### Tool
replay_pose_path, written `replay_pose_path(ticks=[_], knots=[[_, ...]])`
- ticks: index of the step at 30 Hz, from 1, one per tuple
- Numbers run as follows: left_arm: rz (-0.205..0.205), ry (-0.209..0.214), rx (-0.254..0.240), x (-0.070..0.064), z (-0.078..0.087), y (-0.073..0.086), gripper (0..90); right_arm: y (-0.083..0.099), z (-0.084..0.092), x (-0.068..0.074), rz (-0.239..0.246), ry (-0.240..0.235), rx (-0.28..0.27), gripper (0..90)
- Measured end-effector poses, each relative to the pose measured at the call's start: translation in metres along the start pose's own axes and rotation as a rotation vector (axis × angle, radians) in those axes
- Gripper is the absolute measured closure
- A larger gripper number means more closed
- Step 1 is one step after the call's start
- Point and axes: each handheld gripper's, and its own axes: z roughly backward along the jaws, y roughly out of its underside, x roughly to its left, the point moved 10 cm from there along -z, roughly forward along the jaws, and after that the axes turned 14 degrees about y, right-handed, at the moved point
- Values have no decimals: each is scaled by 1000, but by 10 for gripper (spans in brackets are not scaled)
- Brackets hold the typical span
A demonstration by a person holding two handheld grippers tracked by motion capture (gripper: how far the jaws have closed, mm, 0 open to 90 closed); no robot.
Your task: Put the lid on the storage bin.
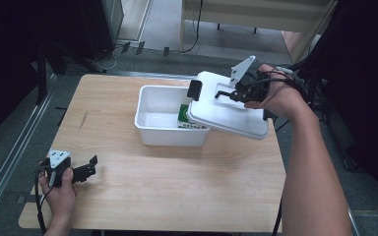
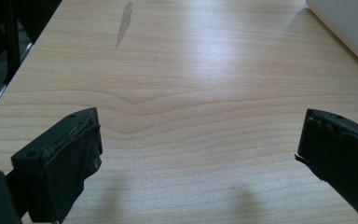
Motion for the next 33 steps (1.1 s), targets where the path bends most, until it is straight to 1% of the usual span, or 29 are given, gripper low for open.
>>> replay_pose_path(ticks=[1, 3, 4, 6, 7, 10, 11, 12, 13, 14, 15, 16, 17, 18, 19, 20, 21, 22, 24, 26, 27, 30, 31, 33], knots=[[0, 0, 0, 0, 0, 0, 0, 0, 0, 0, 0, 0, 0, 856], [-1, 0, 2, 0, 0, 0, 0, -11, -7, 4, 16, -12, -4, 856], [-1, 0, 2, 0, 0, 0, 0, -11, -7, 4, 16, -12, -4, 856], [1, -1, 3, 0, 0, 0, 0, -24, -14, 9, 30, -24, -12, 856], [1, -1, 3, 0, 0, 0, 0, -24, -14, 9, 30, -24, -12, 856], [4, 1, 3, 1, 0, 0, 0, -40, -23, 12, 40, -30, -30, 856], [4, 1, 3, 1, 0, 0, 0, -40, -23, 12, 40, -30, -30, 856], [4, 1, 3, 1, 0, 0, 0, -48, -26, 13, 52, -33, -39, 856], [4, 1, 3, 1, 0, 0, 0, -48, -26, 13, 52, -33, -39, 856], [5, 2, 3, 1, 0, 0, 0, -56, -29, 16, 63, -38, -44, 856], [6, 3, 4, 1, 0, 0, 0, -56, -29, 16, 63, -38, -44, 856], [8, 3, 3, 1, 0, 0, 0, -62, -32, 18, 70, -41, -49, 856], [8, 3, 3, 1, 0, 0, 0, -62, -32, 18, 70, -41, -49, 856], [7, 2, 2, 1, 0, 0, 0, -69, -35, 20, 76, -46, -55, 856], [7, 2, 2, 1, 0, 0, 0, -69, -35, 20, 76, -46, -55, 856], [7, 2, 3, 1, 0, 0, 0, -77, -39, 22, 86, -51, -60, 856], [7, 2, 3, 1, 0, 0, 0, -79, -40, 22, 86, -52, -60, 856], [8, 2, 2, 1, 0, 0, 0, -82, -42, 23, 97, -52, -67, 856], [8, 2, 2, 1, 0, 0, 0, -88, -45, 24, 103, -61, -64, 856], [7, 1, 2, 1, 0, 0, 0, -92, -47, 25, 113, -59, -64, 856], [7, 1, 2, 1, 0, 0, 0, -95, -48, 26, 119, -67, -67, 856], [6, 1, 5, 1, 0, 0, 0, -104, -51, 28, 132, -65, -72, 856], [5, 1, 6, 1, 0, 1, 0, -107, -52, 29, 130, -67, -70, 856], [6, 1, 5, 1, 0, 0, 0, -109, -53, 30, 138, -68, -71, 856]])
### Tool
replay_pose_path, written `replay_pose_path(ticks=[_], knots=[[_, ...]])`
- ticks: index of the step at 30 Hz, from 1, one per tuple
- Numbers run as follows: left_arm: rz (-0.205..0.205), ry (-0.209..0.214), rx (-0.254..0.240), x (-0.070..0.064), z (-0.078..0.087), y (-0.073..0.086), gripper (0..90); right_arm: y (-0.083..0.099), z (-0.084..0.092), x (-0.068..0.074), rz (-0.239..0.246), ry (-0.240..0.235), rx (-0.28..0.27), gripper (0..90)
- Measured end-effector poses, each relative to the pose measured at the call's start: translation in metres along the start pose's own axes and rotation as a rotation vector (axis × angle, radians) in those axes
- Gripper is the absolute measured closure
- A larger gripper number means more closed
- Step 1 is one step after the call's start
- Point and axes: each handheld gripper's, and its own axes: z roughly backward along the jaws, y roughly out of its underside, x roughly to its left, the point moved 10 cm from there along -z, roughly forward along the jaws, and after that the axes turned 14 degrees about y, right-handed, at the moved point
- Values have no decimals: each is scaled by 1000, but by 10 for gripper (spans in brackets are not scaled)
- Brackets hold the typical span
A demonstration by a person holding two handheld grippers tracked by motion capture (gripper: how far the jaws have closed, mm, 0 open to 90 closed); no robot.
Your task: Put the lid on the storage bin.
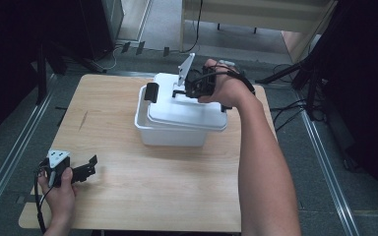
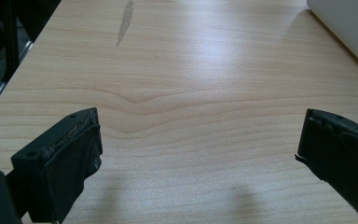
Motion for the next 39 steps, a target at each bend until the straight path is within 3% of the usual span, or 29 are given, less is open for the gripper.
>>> replay_pose_path(ticks=[18, 37, 39], knots=[[9, 5, -7, 0, 0, -1, 0, -28, -29, 13, 38, -44, 2, 855], [10, 4, -6, 0, -1, -1, 0, -37, -30, 14, 34, -44, -2, 855], [11, 4, -6, 0, -1, -1, 0, -37, -31, 16, 32, -45, 16, 854]])
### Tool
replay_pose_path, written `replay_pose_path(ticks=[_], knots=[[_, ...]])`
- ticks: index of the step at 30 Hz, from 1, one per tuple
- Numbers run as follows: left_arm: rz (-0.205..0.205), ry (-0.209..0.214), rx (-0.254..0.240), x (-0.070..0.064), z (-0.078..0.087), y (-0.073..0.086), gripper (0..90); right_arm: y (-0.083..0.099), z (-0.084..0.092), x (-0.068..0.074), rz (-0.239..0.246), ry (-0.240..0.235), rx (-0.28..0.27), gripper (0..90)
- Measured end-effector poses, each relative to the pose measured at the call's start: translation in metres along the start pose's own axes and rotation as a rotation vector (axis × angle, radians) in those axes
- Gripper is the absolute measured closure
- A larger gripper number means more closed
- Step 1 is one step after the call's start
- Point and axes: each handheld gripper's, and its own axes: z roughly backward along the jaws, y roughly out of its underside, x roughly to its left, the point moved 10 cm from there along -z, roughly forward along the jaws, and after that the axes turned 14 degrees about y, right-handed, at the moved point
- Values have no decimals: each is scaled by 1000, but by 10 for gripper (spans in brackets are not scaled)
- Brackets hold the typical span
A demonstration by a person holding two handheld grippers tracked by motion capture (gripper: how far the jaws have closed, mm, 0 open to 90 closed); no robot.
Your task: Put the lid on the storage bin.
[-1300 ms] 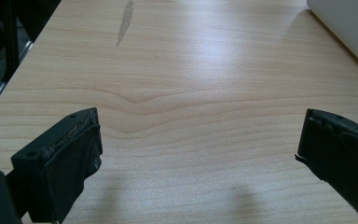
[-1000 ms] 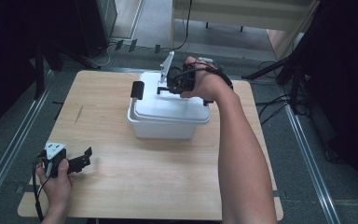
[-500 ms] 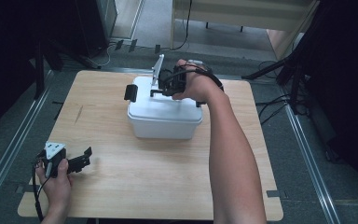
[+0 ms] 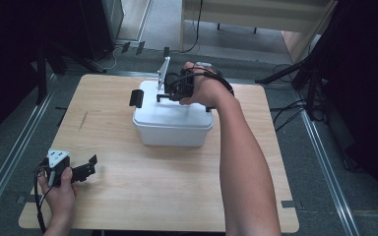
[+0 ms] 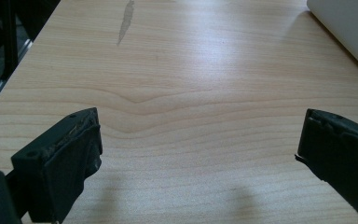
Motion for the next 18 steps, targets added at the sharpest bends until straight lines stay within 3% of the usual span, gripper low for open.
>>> replay_pose_path(ticks=[7, 13, 14, 15, 17, 18], knots=[[1, 3, 2, 0, 0, 0, 0, 0, -7, 3, 18, -6, 5, 854], [4, 2, 0, 0, 0, 0, 0, 1, -5, 6, -9, -8, 10, 840], [3, 3, 1, 0, 0, 0, 0, 1, -4, 11, -11, -40, 0, 752], [3, 3, 1, 0, 0, 0, 0, 1, -4, 11, -11, -40, 0, 752], [3, 3, 1, 0, 0, 0, 0, 0, -3, 17, -26, -72, -2, 628], [4, 2, 1, 0, 0, 0, 0, -1, 0, 19, -58, -86, 4, 491]])
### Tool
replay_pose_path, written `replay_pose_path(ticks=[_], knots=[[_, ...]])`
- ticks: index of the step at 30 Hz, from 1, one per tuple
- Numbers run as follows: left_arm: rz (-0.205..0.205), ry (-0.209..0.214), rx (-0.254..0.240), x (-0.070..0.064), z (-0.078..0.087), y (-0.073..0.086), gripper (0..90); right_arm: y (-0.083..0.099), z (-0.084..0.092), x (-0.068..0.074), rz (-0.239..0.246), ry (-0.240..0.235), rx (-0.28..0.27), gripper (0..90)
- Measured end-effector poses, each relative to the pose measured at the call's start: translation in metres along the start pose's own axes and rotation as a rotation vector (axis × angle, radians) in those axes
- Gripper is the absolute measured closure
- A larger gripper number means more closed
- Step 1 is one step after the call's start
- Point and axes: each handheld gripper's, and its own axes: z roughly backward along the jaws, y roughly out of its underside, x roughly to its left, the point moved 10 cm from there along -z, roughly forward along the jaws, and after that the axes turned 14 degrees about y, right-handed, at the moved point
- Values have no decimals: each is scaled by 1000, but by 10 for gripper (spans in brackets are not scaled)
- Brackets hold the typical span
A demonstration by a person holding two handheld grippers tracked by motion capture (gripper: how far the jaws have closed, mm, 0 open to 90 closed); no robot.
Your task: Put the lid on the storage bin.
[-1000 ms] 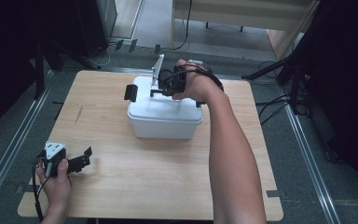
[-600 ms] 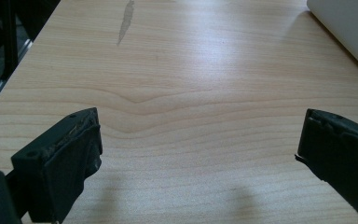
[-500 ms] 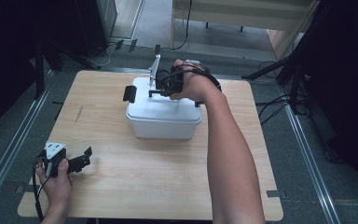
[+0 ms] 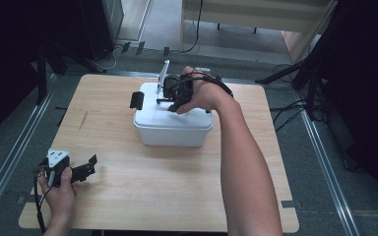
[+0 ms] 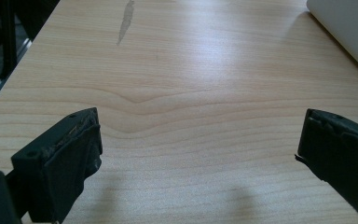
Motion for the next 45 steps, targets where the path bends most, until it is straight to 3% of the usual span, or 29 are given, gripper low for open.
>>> replay_pose_path(ticks=[1, 5, 6, 7, 23, 30, 45], knots=[[0, 0, 0, 0, 0, 0, 0, 0, 0, 0, 0, 0, 0, 491], [-1, -1, 2, 0, 0, 0, 0, 1, 11, 1, -170, -26, 30, 144], [-1, -1, 2, 0, 0, 0, 0, 4, 13, 3, -166, -48, 42, 40], [-2, -2, 4, 0, 0, 0, 0, 7, 15, 5, -152, -52, 50, 0], [-3, -2, -2, -1, 0, 0, 0, 52, 32, 10, -191, -31, 64, 0], [-10, -2, -1, -1, 1, 0, 0, 66, 41, 13, -201, -20, 37, 0], [-6, -2, -3, -1, 0, 0, 0, 110, 55, 22, -236, 11, 43, 0]])
